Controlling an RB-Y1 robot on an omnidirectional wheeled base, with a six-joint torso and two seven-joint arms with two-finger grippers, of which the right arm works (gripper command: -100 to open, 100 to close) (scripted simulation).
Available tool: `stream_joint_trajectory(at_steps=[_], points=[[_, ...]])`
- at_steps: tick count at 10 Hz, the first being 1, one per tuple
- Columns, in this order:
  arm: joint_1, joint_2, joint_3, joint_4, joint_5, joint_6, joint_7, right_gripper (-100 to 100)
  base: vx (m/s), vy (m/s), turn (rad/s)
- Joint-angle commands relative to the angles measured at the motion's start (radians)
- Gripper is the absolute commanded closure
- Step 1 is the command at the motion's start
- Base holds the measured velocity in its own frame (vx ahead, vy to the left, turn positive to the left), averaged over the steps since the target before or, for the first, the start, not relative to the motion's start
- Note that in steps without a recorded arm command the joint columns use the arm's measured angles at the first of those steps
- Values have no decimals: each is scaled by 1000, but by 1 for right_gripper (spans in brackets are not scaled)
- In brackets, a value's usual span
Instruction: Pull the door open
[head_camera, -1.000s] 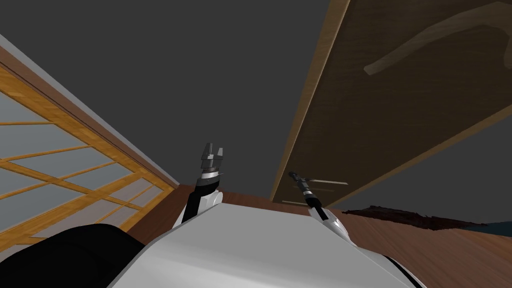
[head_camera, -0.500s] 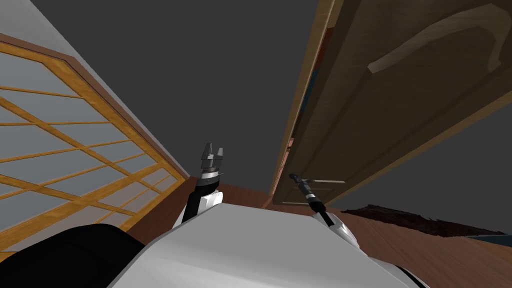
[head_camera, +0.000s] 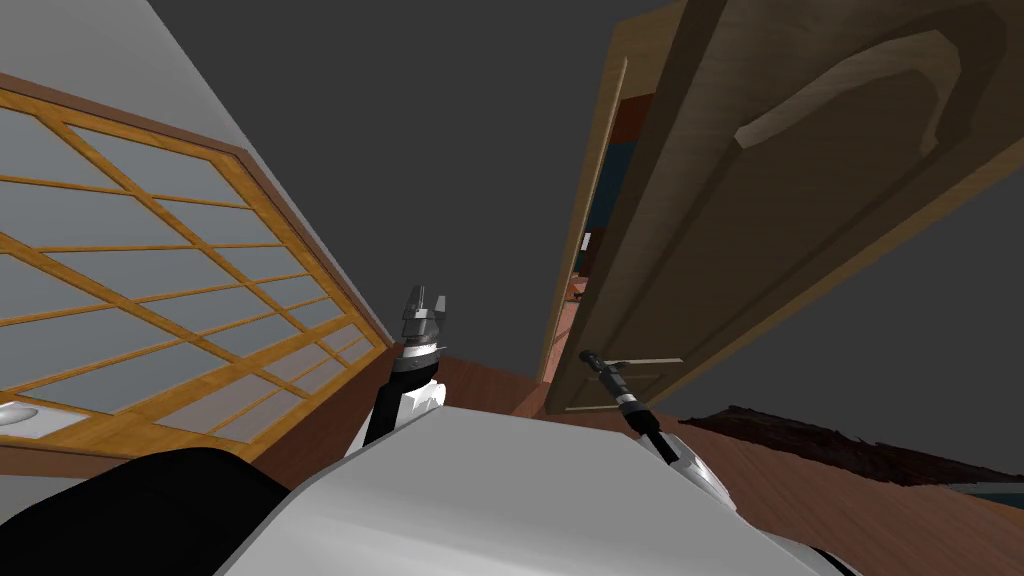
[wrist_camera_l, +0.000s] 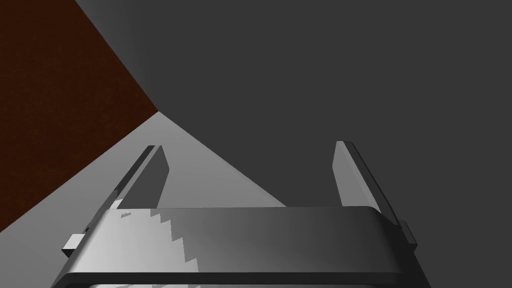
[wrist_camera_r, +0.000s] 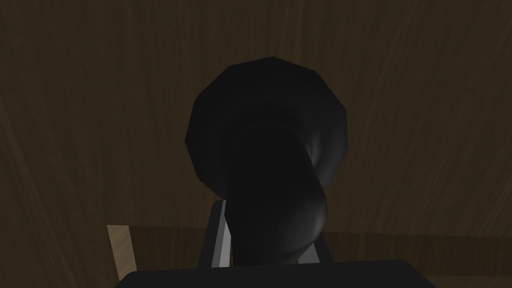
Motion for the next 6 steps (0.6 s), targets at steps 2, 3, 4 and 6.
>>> stream_joint_trajectory(at_steps=[2, 3, 4, 6], points=[[13, -10, 1, -3, 8, -26, -12, 100, -192, -105, 141], [18, -16, 1, 1, 12, -40, -17, 100, -186, -71, 145], [22, -21, 0, 6, 16, -54, -22, 100, -182, -95, 173], [31, -33, 0, 15, 24, -84, -33, 100, -209, -133, 191]])
